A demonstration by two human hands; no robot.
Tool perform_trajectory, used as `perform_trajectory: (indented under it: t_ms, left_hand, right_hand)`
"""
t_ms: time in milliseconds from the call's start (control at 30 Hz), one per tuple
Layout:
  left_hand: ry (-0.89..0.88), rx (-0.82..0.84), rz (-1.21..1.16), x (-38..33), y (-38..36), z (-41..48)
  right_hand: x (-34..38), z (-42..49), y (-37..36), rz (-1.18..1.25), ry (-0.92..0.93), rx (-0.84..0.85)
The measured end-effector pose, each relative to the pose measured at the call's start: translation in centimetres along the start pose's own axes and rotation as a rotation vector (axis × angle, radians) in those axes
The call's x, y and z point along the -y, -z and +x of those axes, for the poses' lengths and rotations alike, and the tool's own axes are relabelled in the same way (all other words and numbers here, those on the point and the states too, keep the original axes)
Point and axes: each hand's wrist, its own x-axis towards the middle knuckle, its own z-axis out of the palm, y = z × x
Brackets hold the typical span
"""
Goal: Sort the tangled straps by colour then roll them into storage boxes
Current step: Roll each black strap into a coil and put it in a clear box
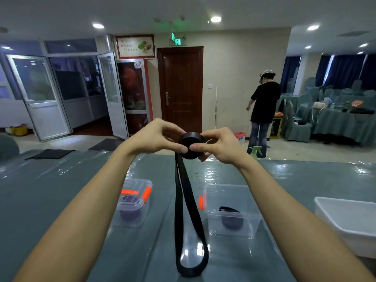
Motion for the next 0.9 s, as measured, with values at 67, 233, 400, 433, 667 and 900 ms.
perform_trajectory:
  t_ms: [67,233,400,433,667,900]
  left_hand:
    - [-0.006,-0.059,-0.183,1.2,-1.0,-0.6]
    - [-0.006,-0.225,-0.451,1.9,-2.5,-0.8]
    - [0.017,-0.194,-0.225,1.4,-1.7,-0.9]
    - [0.028,-0.152,-0.139,1.3,-1.7,-0.9]
    - [0.035,0.126,0.326,-0.4,-3.0,0.2]
    - [0.078,-0.035,-0.24,3.2,-3.8,-2.3]
  right_hand:
    - [-0.1,-0.1,-0.1,0.122,0.018,-0.038]
    - [-0.3,-0.3,-1.0,0.421,0.026,-0.092]
    - [-1.4,-1.0,-1.7,0.457,-0.09,0.048]
    - [-1.5,-1.1,-1.5,0.333,-0.115,0.078]
    - [-1.8,-1.5,-2.5,-0.26,-0.103,0.227]
    - [-3.7,-2.9,-2.4,0.364,-0.102,-0.046]
